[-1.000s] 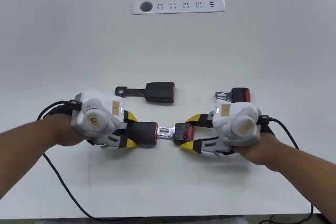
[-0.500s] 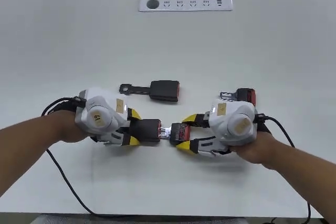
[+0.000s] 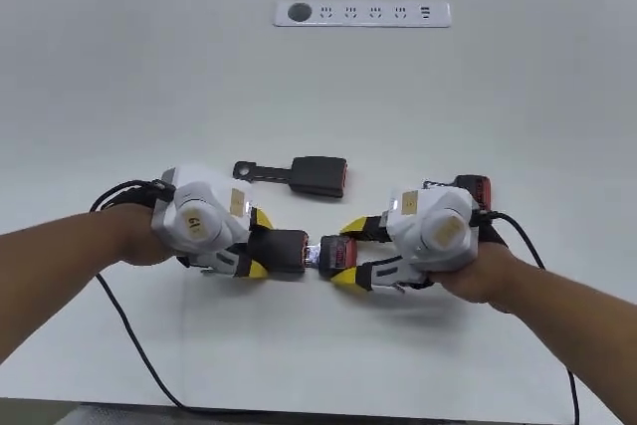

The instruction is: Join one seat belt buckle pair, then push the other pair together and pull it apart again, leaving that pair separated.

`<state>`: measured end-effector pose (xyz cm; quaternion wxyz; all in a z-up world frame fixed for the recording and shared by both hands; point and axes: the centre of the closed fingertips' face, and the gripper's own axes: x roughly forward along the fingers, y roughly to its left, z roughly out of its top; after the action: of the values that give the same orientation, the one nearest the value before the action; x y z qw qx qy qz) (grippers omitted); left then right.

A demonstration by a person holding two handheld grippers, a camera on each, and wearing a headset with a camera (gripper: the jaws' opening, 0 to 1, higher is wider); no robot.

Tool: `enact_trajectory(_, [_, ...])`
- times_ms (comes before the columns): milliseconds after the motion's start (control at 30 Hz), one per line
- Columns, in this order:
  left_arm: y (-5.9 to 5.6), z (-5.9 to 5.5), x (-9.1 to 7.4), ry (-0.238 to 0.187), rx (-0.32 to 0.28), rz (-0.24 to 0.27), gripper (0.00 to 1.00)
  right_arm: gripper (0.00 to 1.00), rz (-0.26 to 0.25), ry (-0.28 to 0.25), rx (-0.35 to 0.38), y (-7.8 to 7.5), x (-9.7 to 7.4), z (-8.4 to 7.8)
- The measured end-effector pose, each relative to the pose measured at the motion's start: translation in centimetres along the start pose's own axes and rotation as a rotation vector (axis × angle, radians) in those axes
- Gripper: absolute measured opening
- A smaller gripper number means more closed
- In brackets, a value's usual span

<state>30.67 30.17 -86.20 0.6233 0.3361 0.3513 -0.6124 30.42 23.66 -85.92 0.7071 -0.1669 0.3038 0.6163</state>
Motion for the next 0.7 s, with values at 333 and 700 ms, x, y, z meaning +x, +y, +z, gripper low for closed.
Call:
enact_trajectory(333, [-0.07, 0.03, -0.05, 0.003, 0.009, -0.006, 0.33, 0.34, 0.001, 0.0, -0.002, 0.03, 0.12, 0.27])
enact_trajectory(700, [-0.04, -0.06, -0.22, 0.007, 0.013, -0.013, 0.33, 0.34, 0.007, 0.013, -0.006, -0.09, 0.58, 0.3])
